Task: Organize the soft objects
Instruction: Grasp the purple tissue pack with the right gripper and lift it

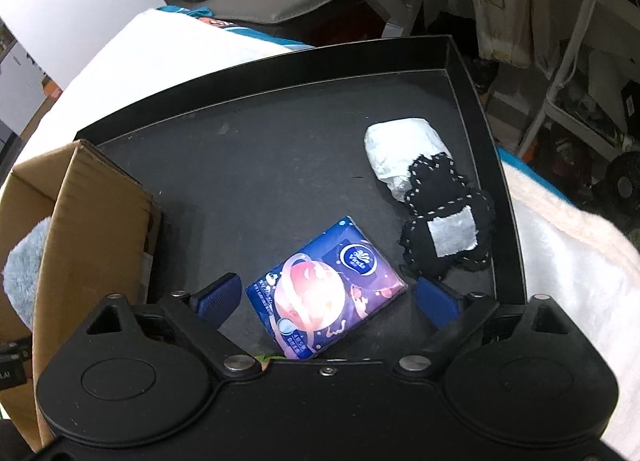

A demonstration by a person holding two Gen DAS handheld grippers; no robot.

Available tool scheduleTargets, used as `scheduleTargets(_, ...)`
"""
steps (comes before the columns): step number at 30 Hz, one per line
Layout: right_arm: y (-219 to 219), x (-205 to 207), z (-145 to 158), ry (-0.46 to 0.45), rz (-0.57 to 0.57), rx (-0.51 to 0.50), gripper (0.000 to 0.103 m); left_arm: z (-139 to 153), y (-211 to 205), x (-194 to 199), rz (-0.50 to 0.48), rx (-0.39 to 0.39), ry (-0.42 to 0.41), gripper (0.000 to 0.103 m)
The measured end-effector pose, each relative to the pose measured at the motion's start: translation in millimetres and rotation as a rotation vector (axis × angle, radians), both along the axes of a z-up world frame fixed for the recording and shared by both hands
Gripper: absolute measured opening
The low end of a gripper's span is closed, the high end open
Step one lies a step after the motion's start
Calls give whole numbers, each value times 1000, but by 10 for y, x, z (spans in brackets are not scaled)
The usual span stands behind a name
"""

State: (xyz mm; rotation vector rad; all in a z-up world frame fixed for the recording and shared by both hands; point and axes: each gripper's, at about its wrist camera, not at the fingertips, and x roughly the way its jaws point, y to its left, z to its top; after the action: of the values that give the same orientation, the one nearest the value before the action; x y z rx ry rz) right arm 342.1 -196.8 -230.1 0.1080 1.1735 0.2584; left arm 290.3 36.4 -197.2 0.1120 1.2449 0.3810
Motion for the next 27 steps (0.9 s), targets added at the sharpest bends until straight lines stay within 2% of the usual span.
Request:
scheduleTargets(8, 110, -15, -74, -6, 54, -56, 99, -8, -7, 11, -7, 4, 10, 75)
scheduleTargets(10, 137, -30, -74, -22, 74, -68, 96, -3, 1, 12, -5, 4, 12, 75)
scheduleTargets(11, 165, -40, -64, -33, 90, -88, 89, 1, 3, 11, -4, 5, 12, 75)
scheduleTargets(13, 214, -73, -51, -51, 121, -115, 88, 7, -4, 17, -3, 6, 13, 75)
scheduleTargets(17, 163, -112, -23, -27, 118, -78, 86, 26, -24, 8, -9, 10, 11, 75)
scheduleTargets(27, 46, -213, 225, -61, 98, -39, 86, 75, -73, -63, -22, 1, -2, 75)
